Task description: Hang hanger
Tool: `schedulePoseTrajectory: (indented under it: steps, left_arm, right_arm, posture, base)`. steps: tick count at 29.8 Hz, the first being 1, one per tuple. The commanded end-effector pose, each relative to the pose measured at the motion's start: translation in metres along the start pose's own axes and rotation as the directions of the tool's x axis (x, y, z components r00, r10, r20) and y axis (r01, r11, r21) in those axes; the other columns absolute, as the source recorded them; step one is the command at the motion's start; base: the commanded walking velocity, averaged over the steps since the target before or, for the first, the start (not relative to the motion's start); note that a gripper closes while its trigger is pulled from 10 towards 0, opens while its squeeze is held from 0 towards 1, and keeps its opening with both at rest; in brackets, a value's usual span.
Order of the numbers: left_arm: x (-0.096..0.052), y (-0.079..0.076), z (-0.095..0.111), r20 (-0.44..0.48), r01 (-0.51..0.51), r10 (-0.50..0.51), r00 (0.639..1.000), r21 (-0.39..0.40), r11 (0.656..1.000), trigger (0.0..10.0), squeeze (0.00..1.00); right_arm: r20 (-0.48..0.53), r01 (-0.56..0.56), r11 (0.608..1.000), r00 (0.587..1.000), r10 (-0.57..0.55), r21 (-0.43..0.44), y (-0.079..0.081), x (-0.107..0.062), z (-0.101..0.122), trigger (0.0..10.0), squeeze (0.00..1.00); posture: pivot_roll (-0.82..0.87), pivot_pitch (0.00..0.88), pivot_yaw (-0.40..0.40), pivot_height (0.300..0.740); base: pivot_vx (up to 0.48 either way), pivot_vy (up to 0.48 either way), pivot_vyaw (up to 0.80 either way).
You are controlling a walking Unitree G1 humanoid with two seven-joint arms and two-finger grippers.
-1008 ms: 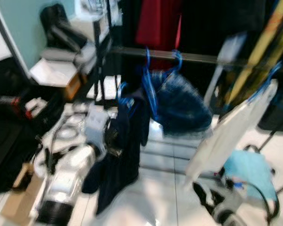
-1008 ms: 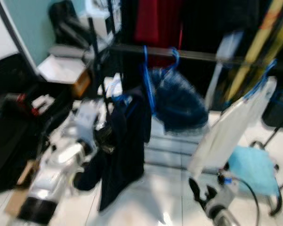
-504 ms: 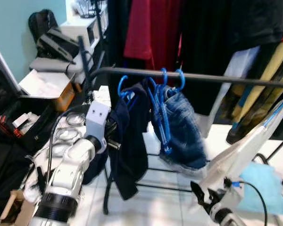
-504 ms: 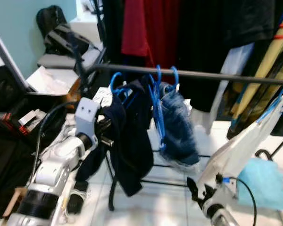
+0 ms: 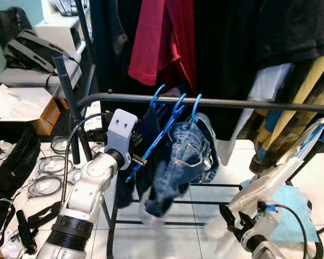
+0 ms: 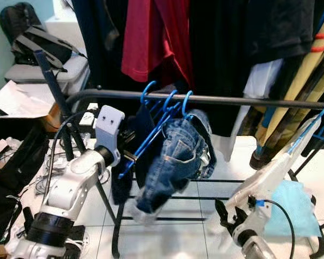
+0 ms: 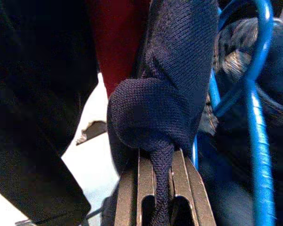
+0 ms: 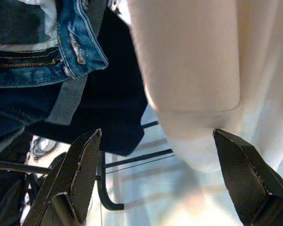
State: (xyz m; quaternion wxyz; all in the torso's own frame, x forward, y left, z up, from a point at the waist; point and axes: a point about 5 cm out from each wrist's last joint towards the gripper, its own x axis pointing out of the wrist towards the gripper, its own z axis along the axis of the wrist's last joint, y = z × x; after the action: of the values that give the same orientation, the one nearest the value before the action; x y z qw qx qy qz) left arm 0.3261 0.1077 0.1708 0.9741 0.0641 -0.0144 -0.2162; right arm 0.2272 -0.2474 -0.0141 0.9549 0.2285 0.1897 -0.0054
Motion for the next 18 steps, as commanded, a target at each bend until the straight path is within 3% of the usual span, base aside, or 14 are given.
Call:
schedulePoseTrajectory:
  steps: [1,3,11,15,18]
  left_arm:
    - [0.002,-0.001,0.012,0.038,-0.012,0.011,0.999,0.017,1.0,10.0,0.0]
    - [0.001,0.001,0.005,-0.028,-0.054,0.054,0.998,0.017,0.998,10.0,0.0]
    - [-0.001,0.005,-0.001,-0.076,-0.112,0.112,0.991,0.011,0.994,10.0,0.0]
    - [-0.013,0.015,-0.015,-0.145,-0.208,0.202,0.969,-0.024,0.978,10.0,0.0]
    - [-0.015,0.016,-0.02,-0.164,-0.223,0.215,0.963,-0.031,0.974,10.0,0.0]
  right_arm:
    - [-0.023,0.015,1.0,1.0,-0.015,0.002,-0.003,-0.003,-0.006,10.0,0.0]
    - [-0.025,0.017,1.0,1.0,-0.017,0.004,-0.004,-0.003,-0.006,10.0,0.0]
    - [-0.027,0.019,1.0,0.999,-0.019,0.006,-0.004,-0.003,-0.006,10.0,0.0]
    - [-0.031,0.018,1.0,0.999,-0.018,0.009,-0.004,-0.003,-0.006,10.0,0.0]
    - [-0.032,0.018,1.0,0.999,-0.018,0.01,-0.004,-0.003,-0.006,10.0,0.0]
  posture:
    - [-0.08,0.043,-0.014,0.74]
    - [-0.08,0.045,-0.014,0.74]
    - [-0.08,0.046,-0.013,0.74]
    - [-0.08,0.049,-0.017,0.74]
    - [-0.08,0.049,-0.017,0.74]
  base:
    - [0.0,0.0,0.0]
    - [0.0,0.0,0.0]
    - [0.0,0.0,0.0]
    - [0.0,0.0,0.0]
    - [0.0,0.0,0.0]
